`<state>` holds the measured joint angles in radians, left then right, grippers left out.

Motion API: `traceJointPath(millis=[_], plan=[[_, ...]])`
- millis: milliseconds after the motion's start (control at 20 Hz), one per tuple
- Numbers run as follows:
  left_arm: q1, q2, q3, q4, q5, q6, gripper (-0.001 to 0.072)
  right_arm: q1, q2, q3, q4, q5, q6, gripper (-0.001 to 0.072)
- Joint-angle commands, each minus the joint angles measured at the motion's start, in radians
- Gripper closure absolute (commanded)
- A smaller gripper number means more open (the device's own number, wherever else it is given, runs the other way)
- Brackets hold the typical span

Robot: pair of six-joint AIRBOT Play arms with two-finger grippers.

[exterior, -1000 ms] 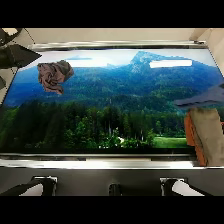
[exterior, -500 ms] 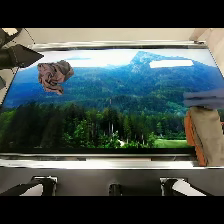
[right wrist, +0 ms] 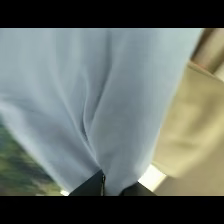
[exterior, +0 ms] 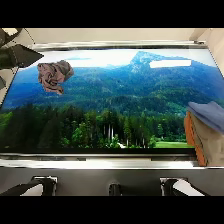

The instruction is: Fold the shirts.

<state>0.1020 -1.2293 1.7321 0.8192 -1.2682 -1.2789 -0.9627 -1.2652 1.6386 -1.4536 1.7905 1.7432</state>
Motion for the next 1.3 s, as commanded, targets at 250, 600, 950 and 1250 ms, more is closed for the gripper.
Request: traceJointPath(millis=[250, 600, 950, 1250], plan=[[0.000, 0.002, 0.001, 0.000, 0.000, 0.000, 0.0684, -0.005, 0.096, -0.474, -0.236, -0.176, 0.032, 0.0655], [0.000, 0.002, 0.001, -0.004, 0.008, -0.004, 0.0684, -0.005, 0.097, -0.544, -0.253, -0.304, -0.002, 0.0002], [-0.135, -0.024, 0.120, 0.532, 0.268, -0.196, 0.0689, 0.205, 0.097, 0.092, -0.034, -0.744, -0.265, 0.0014], [-0.246, -0.222, 0.035, 0.938, -0.269, -0.430, -0.0003, 0.835, -0.037, 0.063, -0.034, -0.418, -0.117, 0.0083]])
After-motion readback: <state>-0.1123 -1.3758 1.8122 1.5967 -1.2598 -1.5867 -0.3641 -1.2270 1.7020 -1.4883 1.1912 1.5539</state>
